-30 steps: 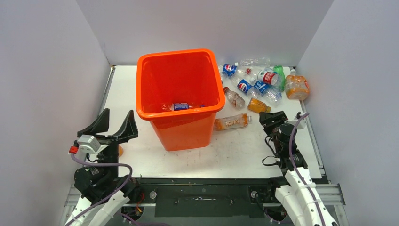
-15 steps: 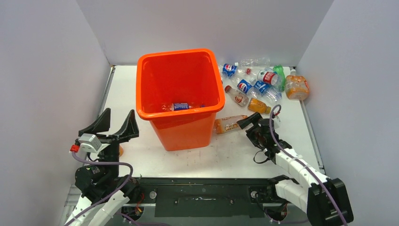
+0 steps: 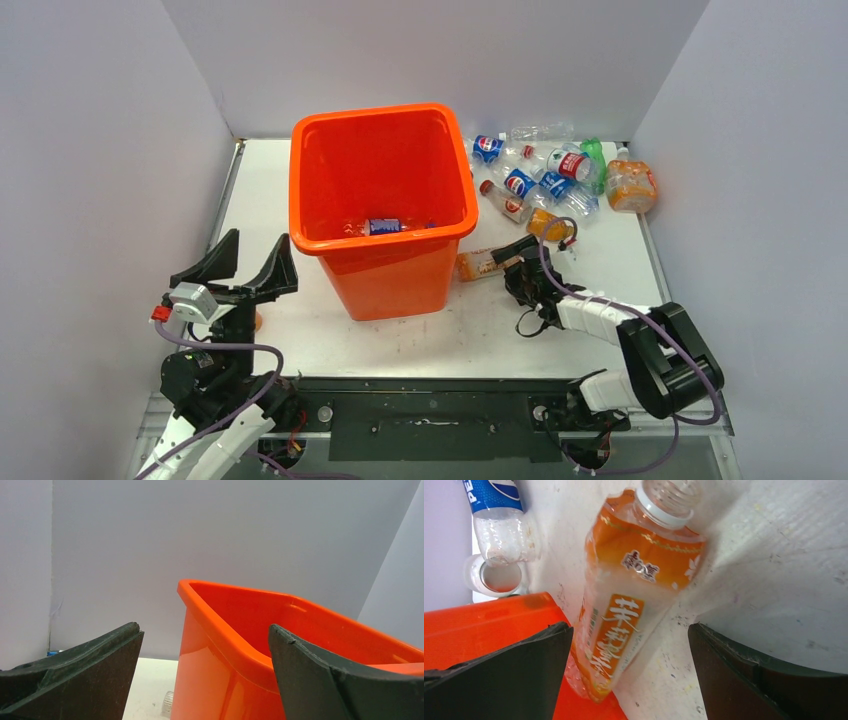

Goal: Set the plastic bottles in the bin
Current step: Pick up the plastic bottle at the center of the board.

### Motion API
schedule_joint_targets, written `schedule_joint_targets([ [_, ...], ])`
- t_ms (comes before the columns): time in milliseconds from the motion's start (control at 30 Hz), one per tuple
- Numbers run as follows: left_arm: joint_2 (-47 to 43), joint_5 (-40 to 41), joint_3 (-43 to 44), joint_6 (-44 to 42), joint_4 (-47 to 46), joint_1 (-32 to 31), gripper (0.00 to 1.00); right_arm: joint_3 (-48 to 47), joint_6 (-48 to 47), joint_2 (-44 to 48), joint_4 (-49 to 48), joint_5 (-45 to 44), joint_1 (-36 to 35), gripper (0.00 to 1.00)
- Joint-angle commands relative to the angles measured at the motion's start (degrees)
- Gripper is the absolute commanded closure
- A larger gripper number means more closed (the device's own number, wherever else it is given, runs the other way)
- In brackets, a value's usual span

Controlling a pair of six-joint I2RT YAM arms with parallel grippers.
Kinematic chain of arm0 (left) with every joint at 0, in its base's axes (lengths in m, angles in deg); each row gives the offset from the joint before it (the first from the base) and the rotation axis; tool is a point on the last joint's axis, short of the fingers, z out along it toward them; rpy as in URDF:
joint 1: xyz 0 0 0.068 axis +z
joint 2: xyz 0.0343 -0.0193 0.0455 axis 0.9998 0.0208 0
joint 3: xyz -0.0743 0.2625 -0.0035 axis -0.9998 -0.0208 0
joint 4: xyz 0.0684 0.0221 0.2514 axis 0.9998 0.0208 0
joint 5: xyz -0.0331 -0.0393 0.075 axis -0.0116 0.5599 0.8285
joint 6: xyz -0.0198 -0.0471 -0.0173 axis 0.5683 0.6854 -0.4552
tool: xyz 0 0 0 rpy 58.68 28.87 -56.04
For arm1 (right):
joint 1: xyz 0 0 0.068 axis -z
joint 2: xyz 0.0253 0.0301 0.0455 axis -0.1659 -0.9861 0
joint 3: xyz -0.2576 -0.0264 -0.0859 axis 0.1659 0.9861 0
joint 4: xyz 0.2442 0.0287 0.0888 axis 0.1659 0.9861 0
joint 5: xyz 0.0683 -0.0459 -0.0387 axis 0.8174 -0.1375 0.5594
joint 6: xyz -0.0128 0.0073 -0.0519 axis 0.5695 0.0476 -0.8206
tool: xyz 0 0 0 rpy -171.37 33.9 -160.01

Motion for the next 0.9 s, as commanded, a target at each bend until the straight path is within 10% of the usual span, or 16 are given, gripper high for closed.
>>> schedule_joint_targets([
  [0,-0.6,0.2,-0.3,-0.9,-1.1,-0.5,0.04,-2.3,1.9,-3.6,-3.5,-4.8,-1.0,0.10],
  [400,-0.9,-0.2,-0.2,-0.6,-0.9,-0.6,0.04,-9.5,0.3,-17.4,4.8,-5.2,-0.9,0.02],
  [867,-1.4,-0.4,-0.2,-0.7,-0.8,-0.9,0.04,-9.1,-8.4,-22.8,3.7,1.9,1.9,0.60],
])
